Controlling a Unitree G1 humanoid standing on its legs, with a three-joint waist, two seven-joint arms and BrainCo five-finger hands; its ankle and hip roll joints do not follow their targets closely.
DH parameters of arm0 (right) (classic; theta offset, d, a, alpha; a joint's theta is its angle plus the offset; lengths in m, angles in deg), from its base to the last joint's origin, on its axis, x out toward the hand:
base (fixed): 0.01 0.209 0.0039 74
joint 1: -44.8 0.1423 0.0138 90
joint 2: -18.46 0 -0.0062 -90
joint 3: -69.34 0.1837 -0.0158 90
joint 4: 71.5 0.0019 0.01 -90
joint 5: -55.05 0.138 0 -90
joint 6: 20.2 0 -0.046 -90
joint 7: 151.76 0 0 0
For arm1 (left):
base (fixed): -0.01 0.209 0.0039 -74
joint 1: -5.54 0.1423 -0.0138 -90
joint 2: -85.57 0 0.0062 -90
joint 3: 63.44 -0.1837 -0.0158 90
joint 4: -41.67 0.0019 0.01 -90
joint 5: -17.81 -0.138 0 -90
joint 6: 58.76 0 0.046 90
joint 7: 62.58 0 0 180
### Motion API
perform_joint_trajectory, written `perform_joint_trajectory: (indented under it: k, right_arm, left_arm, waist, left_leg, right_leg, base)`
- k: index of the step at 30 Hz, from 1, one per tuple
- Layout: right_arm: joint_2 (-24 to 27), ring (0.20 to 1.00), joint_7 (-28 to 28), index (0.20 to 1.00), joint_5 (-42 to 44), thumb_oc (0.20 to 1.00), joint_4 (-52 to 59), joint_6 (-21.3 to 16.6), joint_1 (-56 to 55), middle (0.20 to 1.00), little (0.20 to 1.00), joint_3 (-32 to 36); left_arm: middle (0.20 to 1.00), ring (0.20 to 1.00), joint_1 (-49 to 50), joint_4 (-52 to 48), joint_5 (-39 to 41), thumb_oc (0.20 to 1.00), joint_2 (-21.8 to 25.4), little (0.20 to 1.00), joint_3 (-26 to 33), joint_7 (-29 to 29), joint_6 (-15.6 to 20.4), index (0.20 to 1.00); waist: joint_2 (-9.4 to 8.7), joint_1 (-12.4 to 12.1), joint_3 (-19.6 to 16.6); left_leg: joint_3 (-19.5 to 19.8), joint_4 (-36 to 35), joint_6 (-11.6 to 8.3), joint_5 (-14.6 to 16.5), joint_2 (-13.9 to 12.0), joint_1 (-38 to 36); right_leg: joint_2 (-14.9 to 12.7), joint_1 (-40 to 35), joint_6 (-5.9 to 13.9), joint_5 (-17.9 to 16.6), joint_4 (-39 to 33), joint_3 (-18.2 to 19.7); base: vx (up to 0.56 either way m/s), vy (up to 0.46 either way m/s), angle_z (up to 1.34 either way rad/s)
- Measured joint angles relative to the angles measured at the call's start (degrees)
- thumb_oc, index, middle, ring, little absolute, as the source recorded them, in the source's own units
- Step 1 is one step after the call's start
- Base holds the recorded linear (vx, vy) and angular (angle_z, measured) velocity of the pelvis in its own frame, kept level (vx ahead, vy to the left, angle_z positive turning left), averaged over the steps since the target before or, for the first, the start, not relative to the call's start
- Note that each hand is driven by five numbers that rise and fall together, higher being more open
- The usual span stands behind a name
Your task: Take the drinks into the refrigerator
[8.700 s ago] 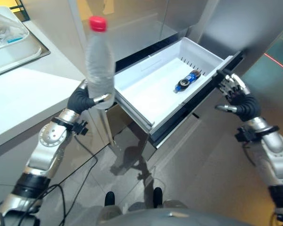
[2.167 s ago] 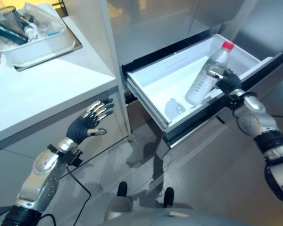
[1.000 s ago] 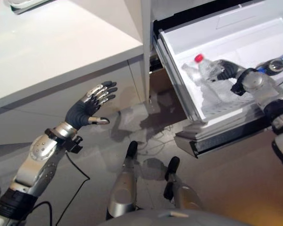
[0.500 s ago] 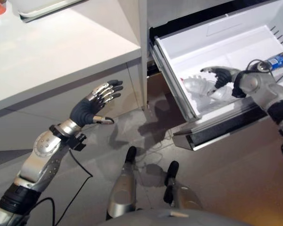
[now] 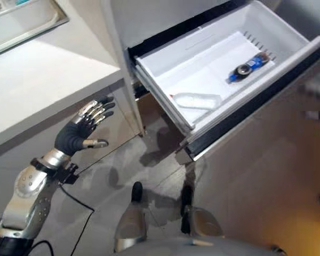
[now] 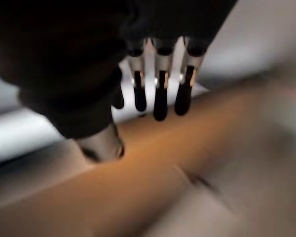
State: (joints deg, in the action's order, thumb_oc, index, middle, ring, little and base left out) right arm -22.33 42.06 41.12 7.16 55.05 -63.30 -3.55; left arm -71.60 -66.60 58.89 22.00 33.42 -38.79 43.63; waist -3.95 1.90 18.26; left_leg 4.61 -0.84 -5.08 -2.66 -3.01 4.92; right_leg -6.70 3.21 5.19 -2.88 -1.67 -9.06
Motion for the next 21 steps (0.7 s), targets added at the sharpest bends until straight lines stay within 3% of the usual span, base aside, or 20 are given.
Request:
perform_joint_trajectory:
  k: [4, 9, 11, 14, 21]
  right_arm:
    - [-7.42, 0.200, 1.54, 0.200, -2.62, 0.200, -9.11, 0.59, 5.07, 0.200, 0.200, -10.95]
    - [-14.78, 0.200, 2.06, 0.200, -3.48, 0.200, -14.92, 1.45, 13.93, 0.200, 0.200, -25.09]
    - [-16.70, 0.200, 1.41, 0.200, -3.46, 0.200, -17.89, 1.40, 19.98, 0.200, 0.200, -31.02]
    - [-19.99, 0.200, -0.59, 0.200, -3.69, 0.200, -22.34, 1.44, 29.10, 0.200, 0.200, -35.96]
    - [-19.94, 0.200, -4.15, 0.200, -5.14, 0.200, -28.28, 1.43, 37.33, 0.200, 0.200, -42.24]
  left_arm:
    - [1.000, 1.000, -0.82, -0.90, -1.04, 1.000, -2.76, 1.000, 0.51, 0.00, 0.30, 1.000]
    - [1.000, 1.000, -0.67, -1.19, -1.01, 1.000, -6.35, 1.000, 0.45, -0.83, 0.73, 1.000]
    - [1.000, 1.000, -1.30, -1.39, -0.92, 1.000, -6.39, 1.000, 0.42, -1.47, 1.64, 1.000]
    - [1.000, 1.000, -2.54, -1.48, -0.86, 1.000, -6.32, 1.000, -1.20, -2.24, 2.60, 1.000]
    - [1.000, 1.000, -2.96, -1.83, -0.80, 1.000, -5.07, 1.000, -2.97, -2.86, 3.26, 1.000]
  waist:
    - [0.57, 0.60, -1.90]
    - [3.03, -0.37, -3.68]
    - [4.31, -1.54, -4.33]
    - [4.76, -3.33, -4.21]
    - [4.75, -6.29, -3.65]
  left_leg:
    - [-0.95, -0.61, 0.32, 0.11, -0.24, -0.27]
    - [-0.19, -0.90, 0.03, -0.08, -0.28, -0.02]
    - [0.89, -0.49, -0.05, -0.32, -0.14, 0.69]
    - [1.83, -0.39, -0.15, -0.48, -0.08, 0.90]
    - [3.42, -0.35, -0.36, -0.86, 0.16, 2.01]
  right_leg:
    - [0.27, -0.23, -0.04, -1.07, -1.79, 0.77]
    - [0.55, -1.09, -0.16, -1.76, -3.52, 0.21]
    - [0.52, -1.16, -0.18, -1.76, -3.52, -0.90]
    - [0.54, -1.41, -0.19, -1.70, -3.53, -1.82]
    - [0.47, -1.31, -0.17, -1.39, -3.53, -3.32]
  base:
    - [0.00, 0.018, -0.11]
    - [0.02, -0.004, 0.08]
    - [0.02, -0.016, 0.21]
    - [0.03, -0.025, 0.15]
    - [0.02, -0.028, 0.12]
